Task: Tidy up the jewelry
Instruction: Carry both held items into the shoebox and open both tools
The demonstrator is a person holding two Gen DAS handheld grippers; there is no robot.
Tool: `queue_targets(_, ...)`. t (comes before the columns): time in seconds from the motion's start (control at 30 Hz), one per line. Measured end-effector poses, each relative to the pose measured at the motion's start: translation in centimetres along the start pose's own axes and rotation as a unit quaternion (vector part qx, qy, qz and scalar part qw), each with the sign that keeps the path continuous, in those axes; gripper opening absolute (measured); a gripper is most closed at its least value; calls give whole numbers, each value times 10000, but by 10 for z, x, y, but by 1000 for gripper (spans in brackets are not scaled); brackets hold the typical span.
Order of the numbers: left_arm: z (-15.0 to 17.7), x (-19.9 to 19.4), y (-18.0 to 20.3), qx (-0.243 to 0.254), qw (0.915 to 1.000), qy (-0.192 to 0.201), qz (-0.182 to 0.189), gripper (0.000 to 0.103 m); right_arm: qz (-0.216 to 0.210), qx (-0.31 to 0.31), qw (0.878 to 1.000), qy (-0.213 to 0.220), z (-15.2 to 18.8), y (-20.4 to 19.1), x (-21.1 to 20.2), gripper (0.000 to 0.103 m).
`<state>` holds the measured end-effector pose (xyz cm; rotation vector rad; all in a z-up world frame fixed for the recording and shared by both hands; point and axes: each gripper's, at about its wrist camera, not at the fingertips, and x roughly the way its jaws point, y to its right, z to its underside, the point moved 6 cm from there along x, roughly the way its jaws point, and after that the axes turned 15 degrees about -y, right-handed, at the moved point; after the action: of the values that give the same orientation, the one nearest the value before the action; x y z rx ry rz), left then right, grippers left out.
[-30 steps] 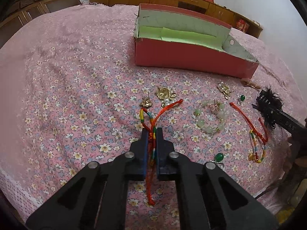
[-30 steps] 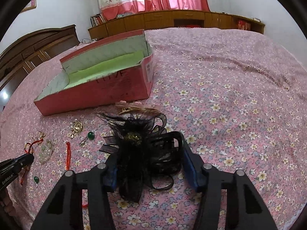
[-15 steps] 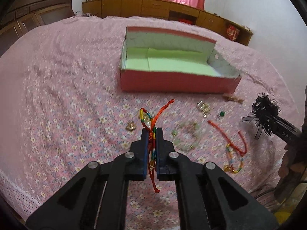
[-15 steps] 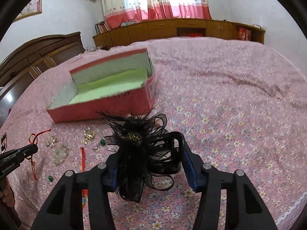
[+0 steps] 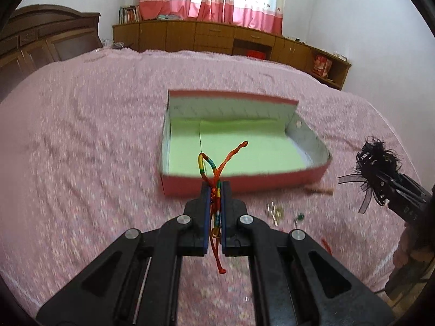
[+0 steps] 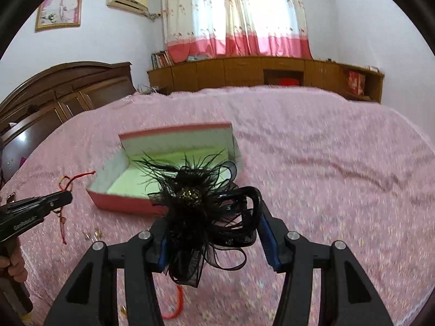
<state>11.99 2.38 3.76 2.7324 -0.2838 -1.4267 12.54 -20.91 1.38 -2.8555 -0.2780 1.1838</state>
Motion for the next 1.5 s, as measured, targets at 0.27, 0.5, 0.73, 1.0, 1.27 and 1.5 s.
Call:
queue_targets(0.27, -47, 11, -5, 4, 9999, 144, -71, 0, -135, -237, 9993, 268, -54, -19, 6, 56)
queue_targets(0.5, -78, 32, -5, 118, 9994, 188, -281, 0, -155, -256, 9993, 244, -86, -24, 33, 56)
queue_targets(0.73, -99, 71, -6, 63, 9996, -51, -281, 0, -167, -110, 9997, -107, -106, -20, 78, 56)
queue_targets(1.0, -111, 115, -8, 57, 9978, -523, -401, 0, -16, -63, 9978, -664, -111, -11, 136, 56)
queue_targets(1.27, -111, 153, -6, 9, 9921, -1092, -620, 0, 226, -266, 9927, -1157, -110, -9, 172, 56)
queue_targets(1.5, -102, 171, -11, -173, 9844, -1583, -754, 0, 394, -363, 9862, -1569, -106, -7, 200, 56)
